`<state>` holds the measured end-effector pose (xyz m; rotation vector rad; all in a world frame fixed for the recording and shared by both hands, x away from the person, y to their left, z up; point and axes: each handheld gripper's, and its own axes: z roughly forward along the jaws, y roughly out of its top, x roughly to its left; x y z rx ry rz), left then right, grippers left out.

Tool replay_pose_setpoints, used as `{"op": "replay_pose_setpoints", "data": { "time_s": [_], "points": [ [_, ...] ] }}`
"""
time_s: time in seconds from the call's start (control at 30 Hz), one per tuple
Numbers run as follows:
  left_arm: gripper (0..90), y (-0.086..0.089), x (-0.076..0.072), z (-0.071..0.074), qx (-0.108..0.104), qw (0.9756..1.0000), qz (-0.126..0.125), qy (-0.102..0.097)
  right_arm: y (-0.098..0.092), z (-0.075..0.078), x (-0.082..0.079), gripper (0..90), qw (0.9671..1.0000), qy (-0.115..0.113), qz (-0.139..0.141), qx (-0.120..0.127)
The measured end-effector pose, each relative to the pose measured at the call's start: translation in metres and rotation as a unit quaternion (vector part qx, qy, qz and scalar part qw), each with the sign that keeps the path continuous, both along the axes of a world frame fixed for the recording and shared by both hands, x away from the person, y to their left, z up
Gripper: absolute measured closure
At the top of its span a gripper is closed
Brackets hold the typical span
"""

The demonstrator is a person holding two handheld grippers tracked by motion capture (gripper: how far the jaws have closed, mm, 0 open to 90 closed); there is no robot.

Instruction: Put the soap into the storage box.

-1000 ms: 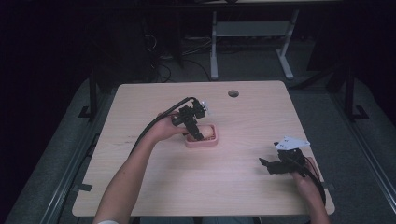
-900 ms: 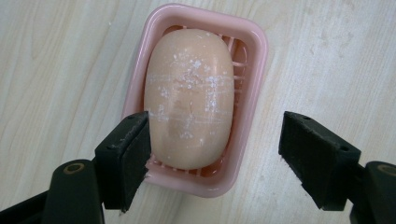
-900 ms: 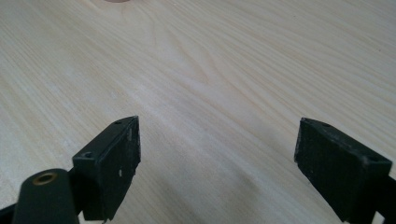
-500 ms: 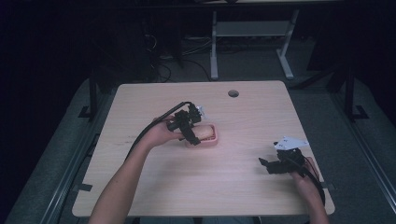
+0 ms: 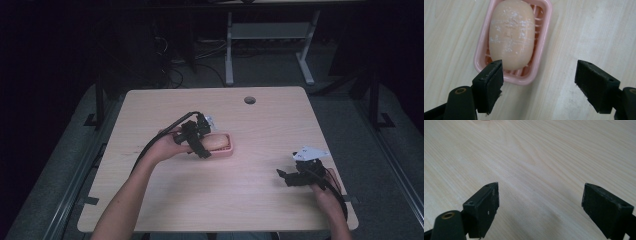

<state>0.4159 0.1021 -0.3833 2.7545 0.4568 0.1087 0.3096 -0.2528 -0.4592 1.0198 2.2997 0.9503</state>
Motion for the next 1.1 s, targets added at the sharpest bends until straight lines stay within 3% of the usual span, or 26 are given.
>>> {"op": "replay_pose_setpoints", "data": {
  "time_s": [1.1],
  "points": [
    [21.8, 0.029, -0.035, -0.008, -0.015, 0.9997, 0.018, -0.006, 0.004, 0.001, -0.001, 13.9, 0.9999, -0.003, -0.005, -0.013]
  ]
}}
